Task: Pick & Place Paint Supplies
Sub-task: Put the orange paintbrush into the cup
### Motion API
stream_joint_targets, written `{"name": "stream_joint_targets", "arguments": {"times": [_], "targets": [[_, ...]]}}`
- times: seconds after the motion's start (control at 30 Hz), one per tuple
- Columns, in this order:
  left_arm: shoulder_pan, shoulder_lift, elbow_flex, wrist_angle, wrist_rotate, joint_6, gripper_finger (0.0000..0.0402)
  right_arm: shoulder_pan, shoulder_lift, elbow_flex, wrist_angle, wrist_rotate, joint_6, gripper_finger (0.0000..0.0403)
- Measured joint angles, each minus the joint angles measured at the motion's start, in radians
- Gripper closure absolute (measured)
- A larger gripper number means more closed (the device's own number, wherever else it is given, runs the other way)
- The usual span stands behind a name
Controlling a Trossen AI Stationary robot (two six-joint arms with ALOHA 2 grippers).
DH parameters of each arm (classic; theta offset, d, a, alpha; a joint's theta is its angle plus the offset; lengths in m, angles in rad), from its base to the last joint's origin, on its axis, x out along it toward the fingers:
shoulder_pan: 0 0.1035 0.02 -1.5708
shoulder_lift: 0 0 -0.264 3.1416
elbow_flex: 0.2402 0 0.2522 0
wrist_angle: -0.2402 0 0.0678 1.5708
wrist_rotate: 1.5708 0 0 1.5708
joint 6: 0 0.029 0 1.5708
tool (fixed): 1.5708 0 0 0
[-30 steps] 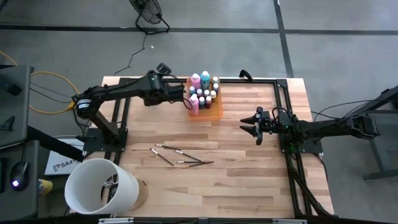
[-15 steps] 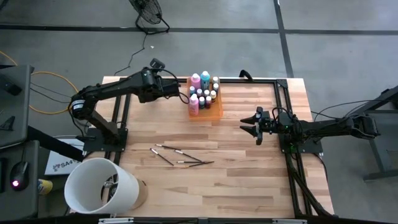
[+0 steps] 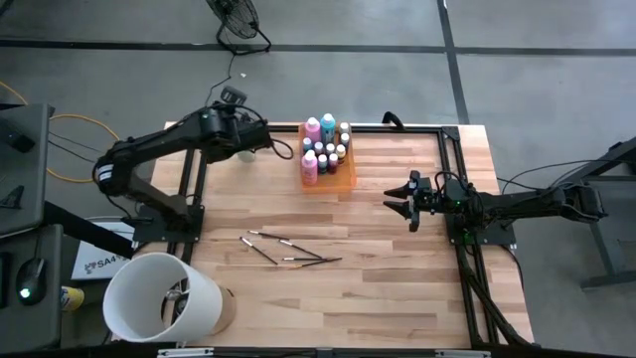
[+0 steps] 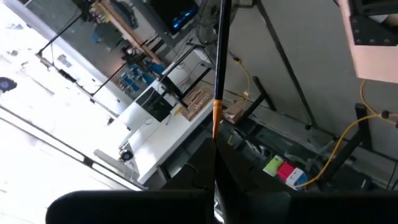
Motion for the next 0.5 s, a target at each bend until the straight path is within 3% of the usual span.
{"name": "stream_joint_targets", "arguments": {"times": [0.5], "targets": [[-0.001,-0.25,0.0,-0.001,-0.06,-0.012,0.0401,0.0,0.0,0.0,0.0,0.0,0.0,0.0243]]}}
